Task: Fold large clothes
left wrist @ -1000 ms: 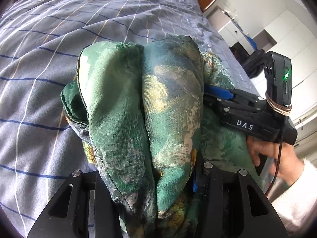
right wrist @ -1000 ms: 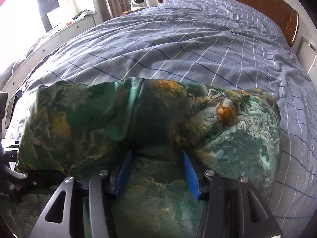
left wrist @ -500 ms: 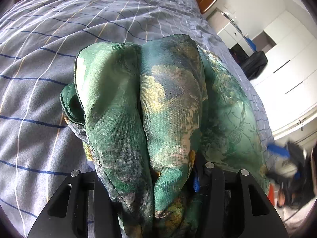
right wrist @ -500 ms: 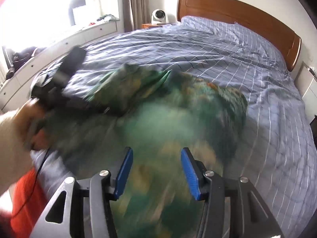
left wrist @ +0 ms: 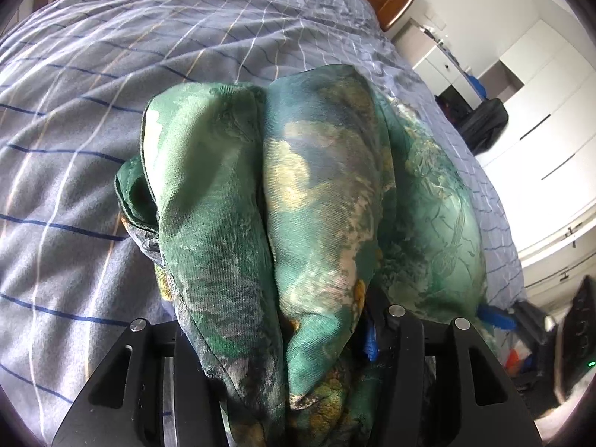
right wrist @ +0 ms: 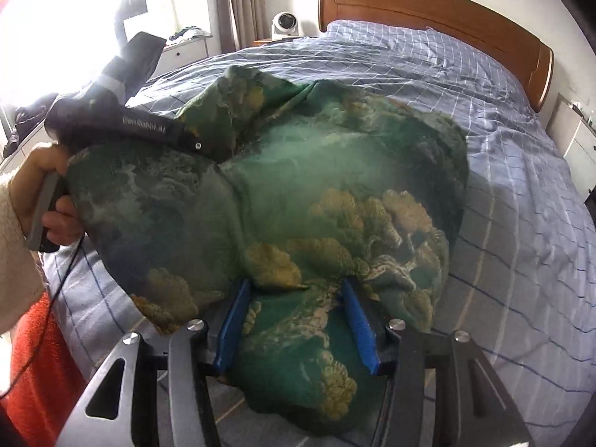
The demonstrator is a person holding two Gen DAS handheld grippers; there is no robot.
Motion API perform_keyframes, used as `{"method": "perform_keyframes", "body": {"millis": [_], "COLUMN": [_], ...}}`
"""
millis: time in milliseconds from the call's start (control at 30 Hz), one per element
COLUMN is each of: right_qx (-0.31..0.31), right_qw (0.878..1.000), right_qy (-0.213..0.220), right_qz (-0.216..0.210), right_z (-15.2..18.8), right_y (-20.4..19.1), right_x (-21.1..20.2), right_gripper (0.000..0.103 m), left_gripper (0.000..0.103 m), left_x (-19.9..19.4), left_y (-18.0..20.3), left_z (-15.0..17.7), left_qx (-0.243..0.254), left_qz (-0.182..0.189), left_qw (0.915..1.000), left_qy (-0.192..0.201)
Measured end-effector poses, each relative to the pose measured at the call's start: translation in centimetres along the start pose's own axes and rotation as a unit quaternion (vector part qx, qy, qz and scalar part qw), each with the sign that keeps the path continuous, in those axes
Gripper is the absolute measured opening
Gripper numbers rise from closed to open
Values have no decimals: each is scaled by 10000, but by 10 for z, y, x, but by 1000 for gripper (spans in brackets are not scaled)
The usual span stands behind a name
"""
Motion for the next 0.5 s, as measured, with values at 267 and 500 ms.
{"method": "perform_keyframes", "body": {"millis": [267, 500], "right_qx": [-179, -384], "right_qw": [9945, 9960], "right_qy": [392, 33], "right_qz": [-959, -805], "right_z": [-52, -33], "right_y": [-53, -66], "right_x": [6, 44], "right_gripper": [53, 54], "left_gripper": [68, 95], "left_x": [-46, -84], "left_y": [25, -45], "left_z": [-12, 2], "left_qx": [-167, -1105], "left_qz": [361, 706], "left_qw": [9992, 9904], "left_qy": [31, 446]}}
Point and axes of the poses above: each gripper's, at about its wrist camera, not at the fingertips, and x roughly the way its jaws point, y to its right, z to its underside, the point moved 10 cm from there along x, roughly the way its jaws point, and after that the axes turned 4 degrees about y, right-handed, at the moved point
